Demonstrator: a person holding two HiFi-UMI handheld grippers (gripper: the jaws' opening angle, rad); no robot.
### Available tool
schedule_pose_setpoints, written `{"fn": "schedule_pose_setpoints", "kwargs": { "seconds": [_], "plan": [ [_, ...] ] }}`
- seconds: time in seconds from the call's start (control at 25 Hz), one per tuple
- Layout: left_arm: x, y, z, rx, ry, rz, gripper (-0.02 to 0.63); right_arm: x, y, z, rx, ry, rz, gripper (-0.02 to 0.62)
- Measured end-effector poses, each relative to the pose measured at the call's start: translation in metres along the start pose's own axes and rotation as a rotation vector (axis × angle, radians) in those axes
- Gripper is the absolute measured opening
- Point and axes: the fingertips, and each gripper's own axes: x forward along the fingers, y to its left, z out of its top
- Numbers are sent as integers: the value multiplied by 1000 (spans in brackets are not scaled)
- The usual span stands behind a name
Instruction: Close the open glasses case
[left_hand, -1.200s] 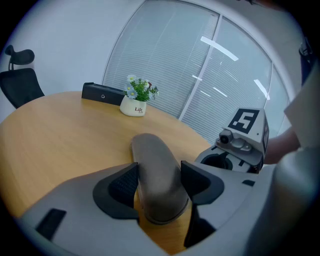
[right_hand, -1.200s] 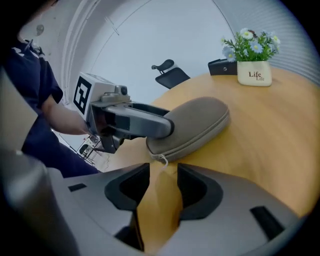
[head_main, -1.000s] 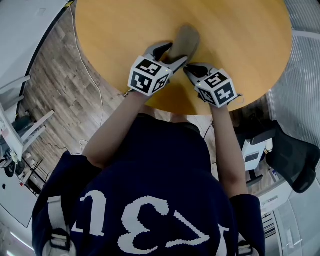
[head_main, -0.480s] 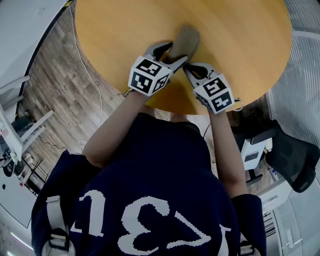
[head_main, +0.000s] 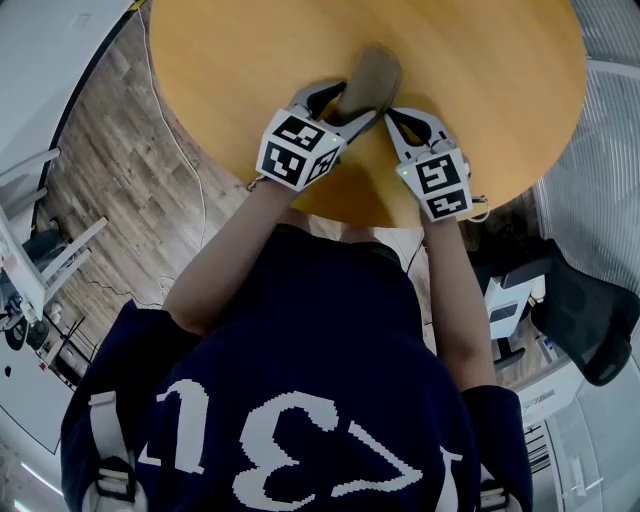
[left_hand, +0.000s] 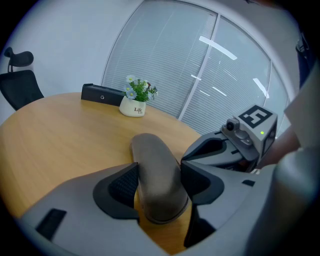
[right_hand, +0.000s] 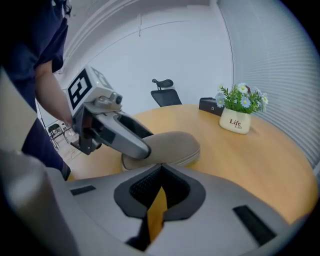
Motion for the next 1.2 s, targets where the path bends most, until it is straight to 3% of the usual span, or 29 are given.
{"fn": "schedule_pose_setpoints", "kwargs": {
  "seconds": [0.6, 0.8, 1.0, 1.2],
  "plan": [
    [2, -2, 0, 11, 8, 8, 275, 28, -89, 15, 288, -58, 61, 23],
    [0, 1, 1, -31, 20, -7, 277, 32, -90, 24, 232, -31, 66, 21],
    [-4, -17, -7, 108, 138, -68, 276, -1, -63, -6, 208, 13, 83, 21],
    [1, -33, -1, 212, 123, -45, 279, -28, -25, -36, 309, 7, 91, 21]
  ]
}}
